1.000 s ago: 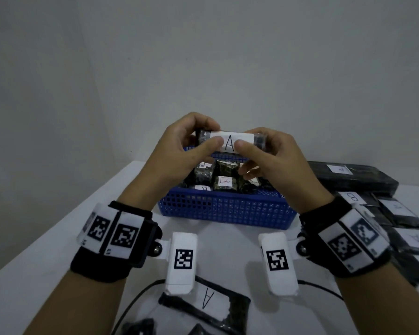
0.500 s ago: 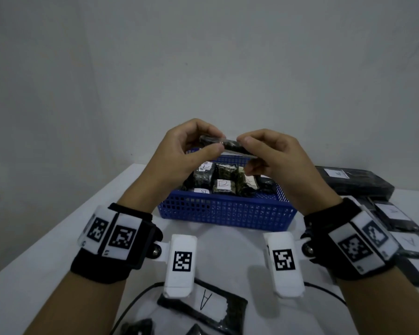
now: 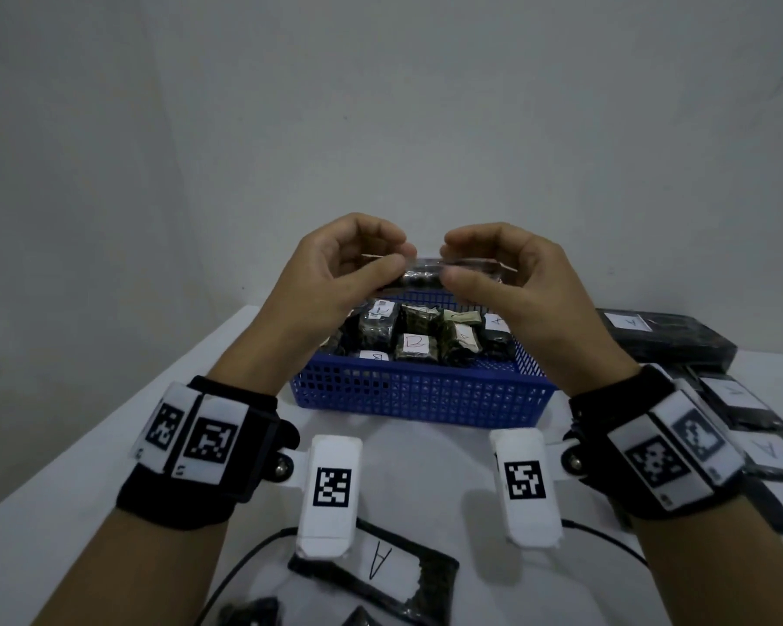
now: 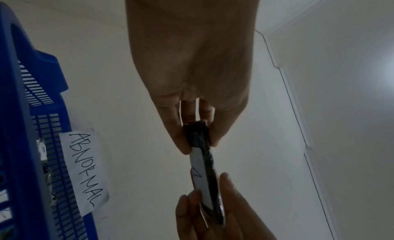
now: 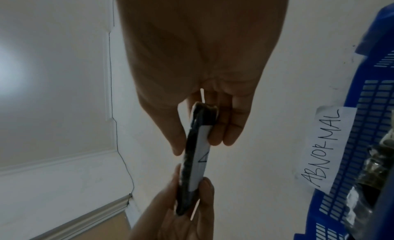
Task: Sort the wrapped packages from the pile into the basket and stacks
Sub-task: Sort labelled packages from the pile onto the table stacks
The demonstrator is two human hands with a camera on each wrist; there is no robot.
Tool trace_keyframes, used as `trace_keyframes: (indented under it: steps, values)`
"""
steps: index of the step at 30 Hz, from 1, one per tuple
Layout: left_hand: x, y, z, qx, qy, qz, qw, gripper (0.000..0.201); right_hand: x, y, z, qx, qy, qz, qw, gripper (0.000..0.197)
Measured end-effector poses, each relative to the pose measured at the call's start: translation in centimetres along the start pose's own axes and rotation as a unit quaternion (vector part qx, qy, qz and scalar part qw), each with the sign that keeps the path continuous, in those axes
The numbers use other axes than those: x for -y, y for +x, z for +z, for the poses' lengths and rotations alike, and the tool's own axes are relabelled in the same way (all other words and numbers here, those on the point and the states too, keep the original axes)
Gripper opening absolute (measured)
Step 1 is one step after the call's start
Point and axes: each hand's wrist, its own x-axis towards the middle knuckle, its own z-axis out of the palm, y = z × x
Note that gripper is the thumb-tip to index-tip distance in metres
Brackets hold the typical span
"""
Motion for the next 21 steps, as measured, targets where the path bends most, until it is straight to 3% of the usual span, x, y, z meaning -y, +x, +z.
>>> trace_keyframes:
  steps: [5, 11, 16, 21]
  values:
    - [-0.18, 0.02, -0.34, 0.003, 0.014, 0.033, 0.999, 0.034, 0.31, 0.24, 0.11, 0.011, 0.051, 0.053, 0.997, 0.022]
    - [-0.25, -0.03, -0.31, -0.007, 0.039, 0.048, 0.998, 0.033, 0.32, 0.18, 0.13, -0.004, -0.027, -0.01, 1.0, 0.015]
    - [-0.76, -0.29, 0.15, 0.028, 0.05, -0.03, 0.998, 0.007, 0.34, -0.11, 0.02, 0.014, -0.048, -0.046, 0.998, 0.016]
    - [-0.58, -0.16, 0.09, 0.013, 0.012, 0.004, 1.0, 0.006, 0.44, -0.2, 0.03, 0.023, 0.018, -0.001, 1.0, 0.01]
